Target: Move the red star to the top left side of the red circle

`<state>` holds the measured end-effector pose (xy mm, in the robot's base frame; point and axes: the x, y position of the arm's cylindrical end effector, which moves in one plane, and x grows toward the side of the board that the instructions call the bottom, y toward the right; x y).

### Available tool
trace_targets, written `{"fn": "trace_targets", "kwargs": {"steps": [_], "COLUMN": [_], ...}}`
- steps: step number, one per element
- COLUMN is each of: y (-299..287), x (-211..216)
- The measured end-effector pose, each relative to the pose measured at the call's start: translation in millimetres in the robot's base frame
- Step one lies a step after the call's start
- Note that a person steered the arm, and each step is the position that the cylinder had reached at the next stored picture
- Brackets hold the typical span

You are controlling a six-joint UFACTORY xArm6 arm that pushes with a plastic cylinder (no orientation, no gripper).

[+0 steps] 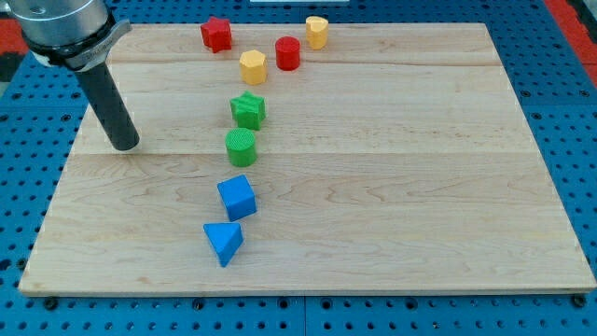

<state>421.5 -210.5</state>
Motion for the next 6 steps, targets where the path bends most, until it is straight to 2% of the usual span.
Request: {"fn": "trace_targets", "kwargs": {"steps": [1, 2, 3, 4, 5, 6], "y": [13.4, 7.5, -5.3, -5.3, -2.4, -8.8], "x": [-65.8, -69.1, -32.4, -33.2, -111.5, -170.4]}}
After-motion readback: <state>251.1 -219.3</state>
